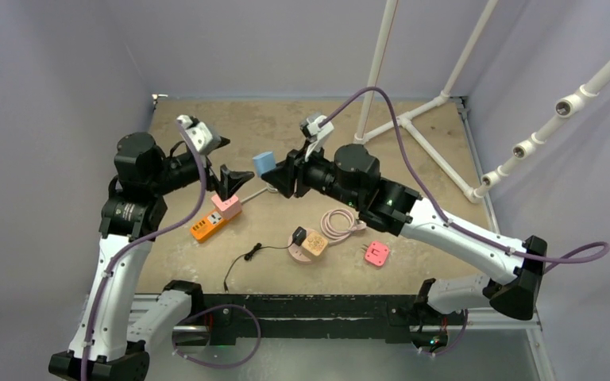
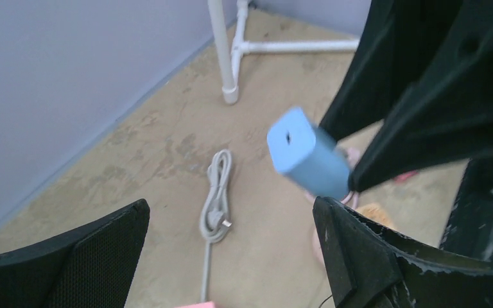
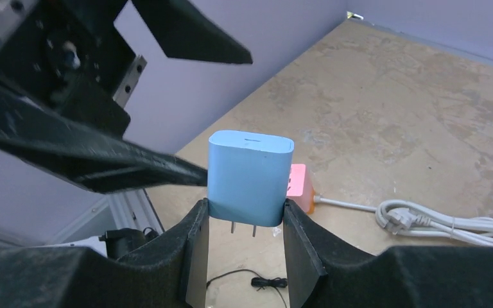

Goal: Insert the plug
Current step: Pick up the plug from the center of the board.

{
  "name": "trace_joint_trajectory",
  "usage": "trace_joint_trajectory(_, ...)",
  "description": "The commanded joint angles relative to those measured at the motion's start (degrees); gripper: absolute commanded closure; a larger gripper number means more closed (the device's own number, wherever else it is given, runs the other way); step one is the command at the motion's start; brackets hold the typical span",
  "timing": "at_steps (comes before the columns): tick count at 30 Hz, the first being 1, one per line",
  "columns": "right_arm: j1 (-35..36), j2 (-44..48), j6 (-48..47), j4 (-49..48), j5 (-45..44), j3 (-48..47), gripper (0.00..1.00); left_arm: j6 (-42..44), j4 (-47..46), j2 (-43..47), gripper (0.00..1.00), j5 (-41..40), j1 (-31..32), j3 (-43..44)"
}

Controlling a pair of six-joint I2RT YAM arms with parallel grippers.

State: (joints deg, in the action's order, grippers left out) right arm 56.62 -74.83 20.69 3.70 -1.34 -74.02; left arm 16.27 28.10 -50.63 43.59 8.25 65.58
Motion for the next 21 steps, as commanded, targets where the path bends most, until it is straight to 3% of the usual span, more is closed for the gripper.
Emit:
trace_joint_trajectory(1,5.2,1.0,-5.4,-4.8,-11.5,0.9,0.91,-26.5,-8.2,0.3,0.01,4.6,-0.4,6.1)
trace_joint_trajectory(6,10.4,0.7,-9.3,-2.5,-22.7,-0.1,0.96,-29.0,-0.8,-3.9,0.01,8.5,-0.4,13.9)
trace_joint_trajectory(10,13.4,1.1,-11.8,-3.4,-30.0,-0.8,0.97,-29.0,5.5,-5.9,0.01,12.7,-0.4,14.8)
trace_joint_trajectory(21,19.8,-3.1,-19.4,-5.8,-36.3,-4.5,0.98,-15.6,24.7,-13.7,0.15,13.9,-0.4,19.1)
